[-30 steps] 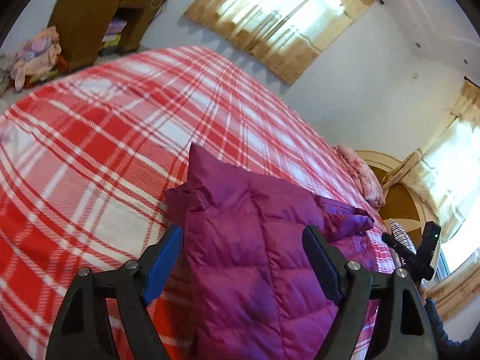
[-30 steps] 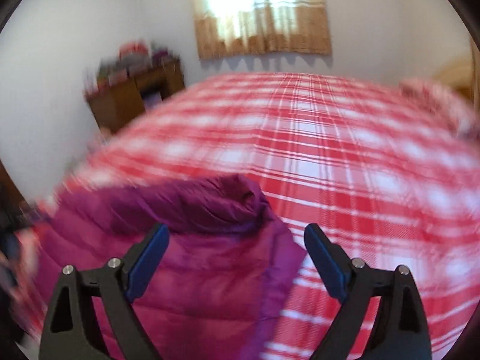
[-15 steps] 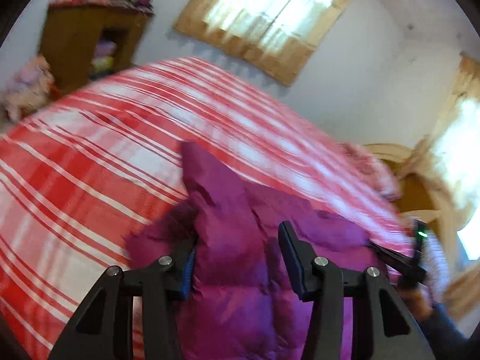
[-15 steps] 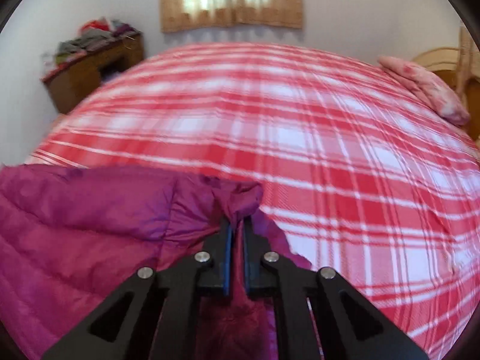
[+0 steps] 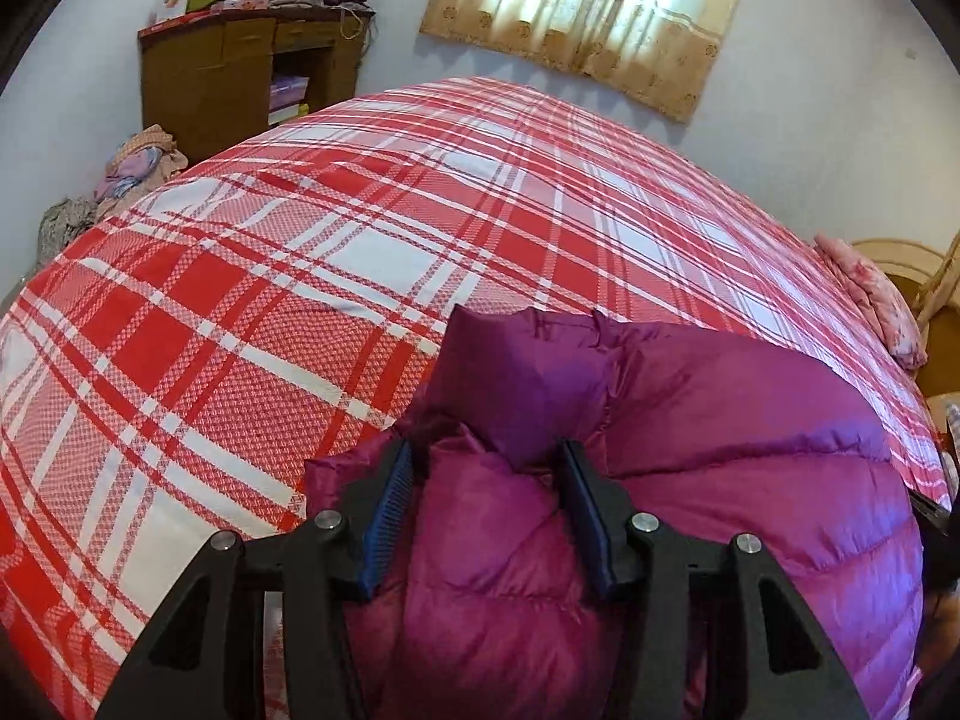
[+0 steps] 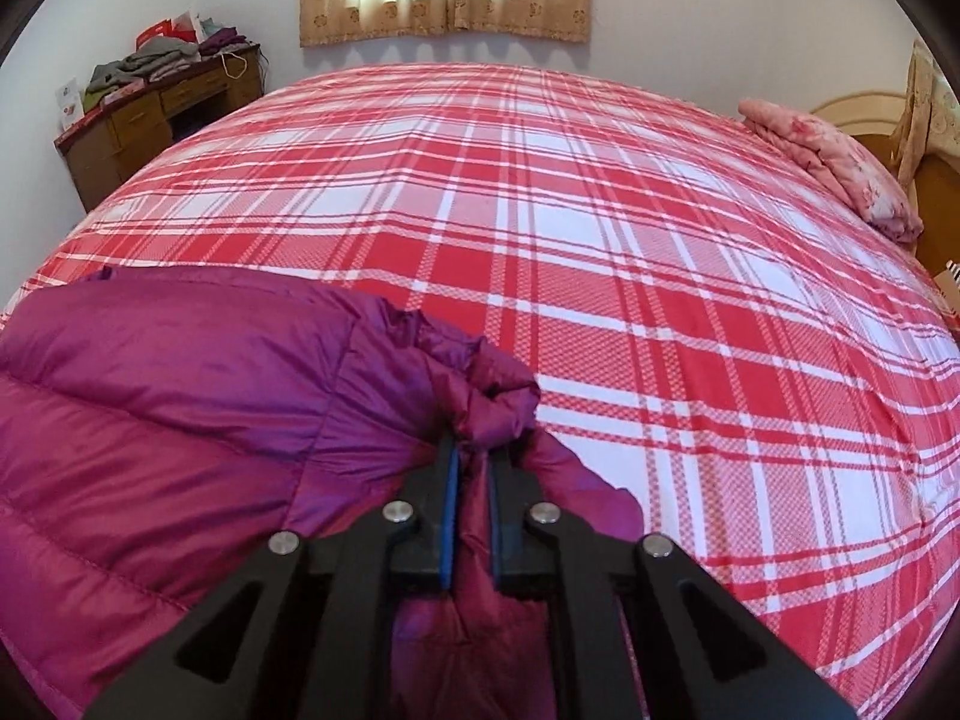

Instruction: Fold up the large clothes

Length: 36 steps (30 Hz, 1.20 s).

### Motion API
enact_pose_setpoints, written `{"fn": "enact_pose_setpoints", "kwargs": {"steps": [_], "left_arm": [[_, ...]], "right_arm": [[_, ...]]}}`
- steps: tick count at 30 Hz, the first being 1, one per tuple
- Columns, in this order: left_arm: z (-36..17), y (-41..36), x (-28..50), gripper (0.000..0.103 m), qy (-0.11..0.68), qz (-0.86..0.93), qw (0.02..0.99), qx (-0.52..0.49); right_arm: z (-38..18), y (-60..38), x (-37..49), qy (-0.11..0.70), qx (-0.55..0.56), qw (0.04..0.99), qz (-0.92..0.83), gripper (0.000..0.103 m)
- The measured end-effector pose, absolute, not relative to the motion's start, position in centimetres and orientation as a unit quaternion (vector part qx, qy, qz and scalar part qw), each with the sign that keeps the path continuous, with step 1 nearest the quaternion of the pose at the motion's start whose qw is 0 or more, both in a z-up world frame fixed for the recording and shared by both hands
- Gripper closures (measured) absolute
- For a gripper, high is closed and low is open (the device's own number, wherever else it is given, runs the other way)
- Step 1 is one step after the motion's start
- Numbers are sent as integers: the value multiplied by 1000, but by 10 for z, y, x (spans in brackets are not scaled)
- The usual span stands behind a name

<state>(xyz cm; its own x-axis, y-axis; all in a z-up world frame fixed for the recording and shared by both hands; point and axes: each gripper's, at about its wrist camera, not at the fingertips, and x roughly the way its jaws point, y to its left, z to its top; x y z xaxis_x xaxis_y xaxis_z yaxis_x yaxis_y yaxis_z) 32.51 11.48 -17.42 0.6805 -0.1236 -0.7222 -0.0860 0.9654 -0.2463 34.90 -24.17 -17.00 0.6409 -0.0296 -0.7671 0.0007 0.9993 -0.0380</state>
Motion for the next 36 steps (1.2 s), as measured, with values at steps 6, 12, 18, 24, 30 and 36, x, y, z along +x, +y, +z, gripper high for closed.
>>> {"fn": "enact_pose_setpoints", "kwargs": {"steps": [6,12,18,24,30,36], "left_arm": [[-104,121,286,45,349,31,935,-51],[-77,67,275,38,320,-38,945,-58],[-123,4,308,38,370,-59,926,-44],[-158,3,319,33,374,-55,924,-54],[-170,5,320,28,372,-62,923,-83],[-175,2,324,28,383,-50,919,-73]], "right_arm": [[-104,-255,298,343,4,938,-57,83],[-73,-184,284,358,113,923,83,78],[-127,-115,328,390,87,913,80,86],[-167,-121,341,389,93,914,68,91],[-177,-125,349,403,110,906,75,94],[-180,-127,347,406,113,904,76,95]]}}
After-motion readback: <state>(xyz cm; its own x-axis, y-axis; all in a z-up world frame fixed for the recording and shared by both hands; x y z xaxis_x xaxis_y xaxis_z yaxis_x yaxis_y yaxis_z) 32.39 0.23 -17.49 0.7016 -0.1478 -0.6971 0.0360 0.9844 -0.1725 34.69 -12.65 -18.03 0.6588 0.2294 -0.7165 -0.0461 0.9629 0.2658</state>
